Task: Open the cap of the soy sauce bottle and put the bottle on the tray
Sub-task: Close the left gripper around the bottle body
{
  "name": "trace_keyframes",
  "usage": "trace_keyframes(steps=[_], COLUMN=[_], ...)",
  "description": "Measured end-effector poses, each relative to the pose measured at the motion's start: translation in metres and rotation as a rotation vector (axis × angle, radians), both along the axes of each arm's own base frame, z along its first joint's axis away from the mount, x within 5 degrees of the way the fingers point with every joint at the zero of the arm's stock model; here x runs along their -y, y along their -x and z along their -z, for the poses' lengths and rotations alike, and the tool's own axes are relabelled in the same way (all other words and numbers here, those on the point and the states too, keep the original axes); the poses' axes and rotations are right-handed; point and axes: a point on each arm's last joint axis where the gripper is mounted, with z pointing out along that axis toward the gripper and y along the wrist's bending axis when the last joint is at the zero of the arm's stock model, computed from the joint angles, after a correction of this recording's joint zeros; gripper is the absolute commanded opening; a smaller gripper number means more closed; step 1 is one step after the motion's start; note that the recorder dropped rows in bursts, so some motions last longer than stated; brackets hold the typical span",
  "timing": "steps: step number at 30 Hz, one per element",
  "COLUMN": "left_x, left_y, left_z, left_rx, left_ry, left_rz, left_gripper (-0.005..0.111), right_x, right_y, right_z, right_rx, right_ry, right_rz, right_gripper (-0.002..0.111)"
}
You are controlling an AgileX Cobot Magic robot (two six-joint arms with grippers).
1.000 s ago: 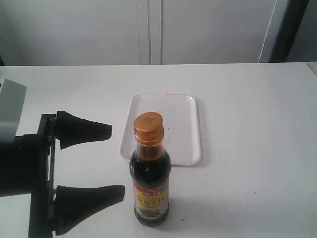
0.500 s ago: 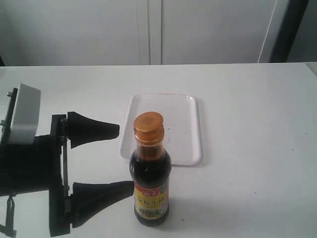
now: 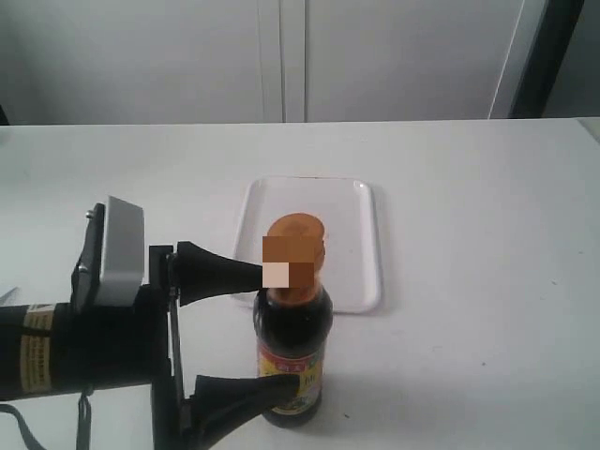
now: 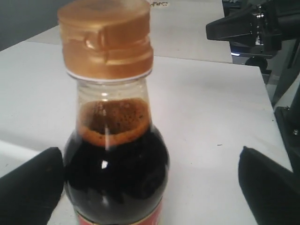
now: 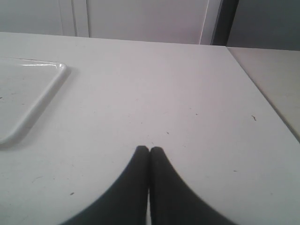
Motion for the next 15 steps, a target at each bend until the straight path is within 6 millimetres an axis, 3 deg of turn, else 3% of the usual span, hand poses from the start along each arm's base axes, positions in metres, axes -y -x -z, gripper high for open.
trace_keyframes(steps=[8, 15], left_x=[0.011, 0.017], left_y=[-0.013, -0.025], left_z=[0.014, 0.014], left_rx=[-0.01, 0.03], left_ry=[-0.01, -0.004], left_rz=[-0.054, -0.078], left_gripper=[0.105, 0.105], right_x=[0.0, 0.0], right_y=[0.0, 0.0], right_z=[0.0, 0.0], right_rx=[0.0, 0.0], right_ry=[-0.003, -0.003], right_rz=[0.001, 0.001], right_gripper=[0.0, 0.0])
